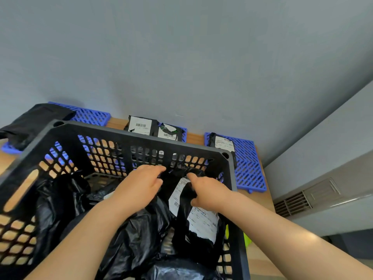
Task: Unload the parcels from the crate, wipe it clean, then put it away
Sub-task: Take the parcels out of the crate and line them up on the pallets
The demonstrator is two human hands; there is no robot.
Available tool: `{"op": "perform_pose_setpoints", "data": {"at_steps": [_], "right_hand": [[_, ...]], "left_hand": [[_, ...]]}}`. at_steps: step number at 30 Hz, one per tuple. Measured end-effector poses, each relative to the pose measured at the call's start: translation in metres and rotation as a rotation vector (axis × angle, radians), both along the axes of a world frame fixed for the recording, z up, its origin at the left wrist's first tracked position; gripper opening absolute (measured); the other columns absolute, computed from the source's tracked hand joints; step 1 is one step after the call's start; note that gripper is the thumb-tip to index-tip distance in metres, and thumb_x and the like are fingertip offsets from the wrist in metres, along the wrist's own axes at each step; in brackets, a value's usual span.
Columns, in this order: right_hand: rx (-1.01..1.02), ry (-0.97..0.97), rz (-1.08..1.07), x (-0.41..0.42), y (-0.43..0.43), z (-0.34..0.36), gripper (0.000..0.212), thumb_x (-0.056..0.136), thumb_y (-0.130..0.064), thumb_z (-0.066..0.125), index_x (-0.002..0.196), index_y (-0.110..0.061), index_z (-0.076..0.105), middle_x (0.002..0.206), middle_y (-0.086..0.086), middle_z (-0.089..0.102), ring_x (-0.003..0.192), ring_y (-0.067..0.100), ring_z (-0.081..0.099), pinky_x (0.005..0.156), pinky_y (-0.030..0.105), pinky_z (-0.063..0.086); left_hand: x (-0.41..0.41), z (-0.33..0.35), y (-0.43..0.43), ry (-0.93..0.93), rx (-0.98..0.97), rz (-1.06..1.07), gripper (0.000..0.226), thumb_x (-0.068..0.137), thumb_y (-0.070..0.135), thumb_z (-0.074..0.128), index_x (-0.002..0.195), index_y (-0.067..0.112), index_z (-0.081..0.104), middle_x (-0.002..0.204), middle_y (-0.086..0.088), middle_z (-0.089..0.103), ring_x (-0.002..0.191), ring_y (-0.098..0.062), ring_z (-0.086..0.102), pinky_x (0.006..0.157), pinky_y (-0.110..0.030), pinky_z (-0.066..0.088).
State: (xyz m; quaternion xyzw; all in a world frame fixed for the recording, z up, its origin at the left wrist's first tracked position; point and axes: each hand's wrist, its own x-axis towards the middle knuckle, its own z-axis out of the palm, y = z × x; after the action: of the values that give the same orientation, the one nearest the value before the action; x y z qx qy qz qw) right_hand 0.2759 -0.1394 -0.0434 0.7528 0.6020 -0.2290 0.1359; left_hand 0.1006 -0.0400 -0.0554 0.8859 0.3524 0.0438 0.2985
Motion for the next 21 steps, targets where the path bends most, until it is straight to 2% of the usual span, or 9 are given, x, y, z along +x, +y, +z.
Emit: {"op": "perform_pose_setpoints", "data": {"at_steps": [3,5,8,10,13,16,19,21], "right_hand": [[-0.103,-0.022,-0.043,-0.009,-0.001,0.002,0.066,0.081,-0.033,0.068,0.131,-0.009,0.033,0.105,0.009,0.057,0.092,0.03,0.058,0.062,0.036,0.045],[-0.159,-0.03,-0.058,-0.015,-0.002,0.001,0.054,0.078,-0.036,0.072,0.114,-0.01,0.04,0.089,0.001,0.052,0.083,0.027,0.054,0.055,0.033,0.04],[-0.196,-0.088,-0.017,-0.025,-0.006,-0.002,0.051,0.075,-0.038,0.075,0.097,-0.014,0.036,0.071,-0.004,0.039,0.073,0.024,0.048,0.046,0.029,0.03],[-0.213,-0.14,0.016,-0.03,-0.009,-0.005,0.052,0.074,-0.038,0.075,0.097,-0.013,0.036,0.073,-0.002,0.039,0.073,0.024,0.047,0.045,0.029,0.03],[-0.227,-0.182,0.037,-0.035,-0.012,-0.012,0.054,0.075,-0.032,0.075,0.108,-0.01,0.039,0.082,0.001,0.046,0.071,0.024,0.048,0.044,0.029,0.031],[-0.206,-0.164,0.014,-0.034,-0.012,-0.015,0.044,0.077,-0.02,0.07,0.106,-0.01,0.04,0.071,-0.001,0.041,0.057,0.019,0.043,0.043,0.029,0.031],[-0.212,-0.079,-0.046,-0.029,-0.006,-0.005,0.045,0.076,-0.021,0.072,0.106,-0.011,0.041,0.075,-0.002,0.044,0.071,0.024,0.051,0.048,0.03,0.037],[-0.167,0.003,-0.124,-0.022,0.0,0.008,0.052,0.074,-0.025,0.076,0.113,-0.01,0.045,0.093,0.001,0.054,0.085,0.025,0.056,0.061,0.034,0.047]], "left_hand": [[0.002,-0.004,-0.004,0.084,0.007,-0.077,0.046,0.098,0.027,0.042,0.144,0.025,0.034,0.142,0.001,0.044,0.135,-0.015,0.033,0.108,-0.033,0.032],[0.002,-0.005,-0.006,0.108,-0.002,-0.103,0.047,0.099,0.027,0.041,0.145,0.025,0.032,0.145,0.002,0.042,0.136,-0.015,0.031,0.109,-0.031,0.03],[0.001,-0.006,-0.007,0.126,0.001,-0.128,0.048,0.098,0.027,0.04,0.145,0.025,0.032,0.145,0.002,0.042,0.136,-0.015,0.031,0.108,-0.031,0.031],[0.001,-0.006,-0.007,0.144,-0.003,-0.138,0.048,0.098,0.028,0.041,0.145,0.024,0.032,0.145,0.002,0.042,0.135,-0.015,0.032,0.108,-0.031,0.032],[0.0,-0.006,-0.007,0.154,-0.019,-0.144,0.048,0.098,0.028,0.041,0.145,0.024,0.032,0.145,0.002,0.042,0.135,-0.016,0.033,0.107,-0.032,0.033],[-0.001,-0.008,-0.006,0.156,-0.037,-0.14,0.048,0.098,0.027,0.041,0.145,0.025,0.032,0.145,0.001,0.042,0.134,-0.016,0.034,0.107,-0.032,0.035],[-0.002,-0.008,-0.005,0.155,-0.06,-0.131,0.049,0.097,0.027,0.043,0.145,0.026,0.031,0.145,0.001,0.042,0.134,-0.015,0.035,0.106,-0.033,0.036],[-0.004,-0.007,-0.005,0.139,-0.079,-0.126,0.051,0.097,0.026,0.045,0.146,0.027,0.03,0.146,0.002,0.041,0.135,-0.015,0.035,0.106,-0.033,0.037]]}}
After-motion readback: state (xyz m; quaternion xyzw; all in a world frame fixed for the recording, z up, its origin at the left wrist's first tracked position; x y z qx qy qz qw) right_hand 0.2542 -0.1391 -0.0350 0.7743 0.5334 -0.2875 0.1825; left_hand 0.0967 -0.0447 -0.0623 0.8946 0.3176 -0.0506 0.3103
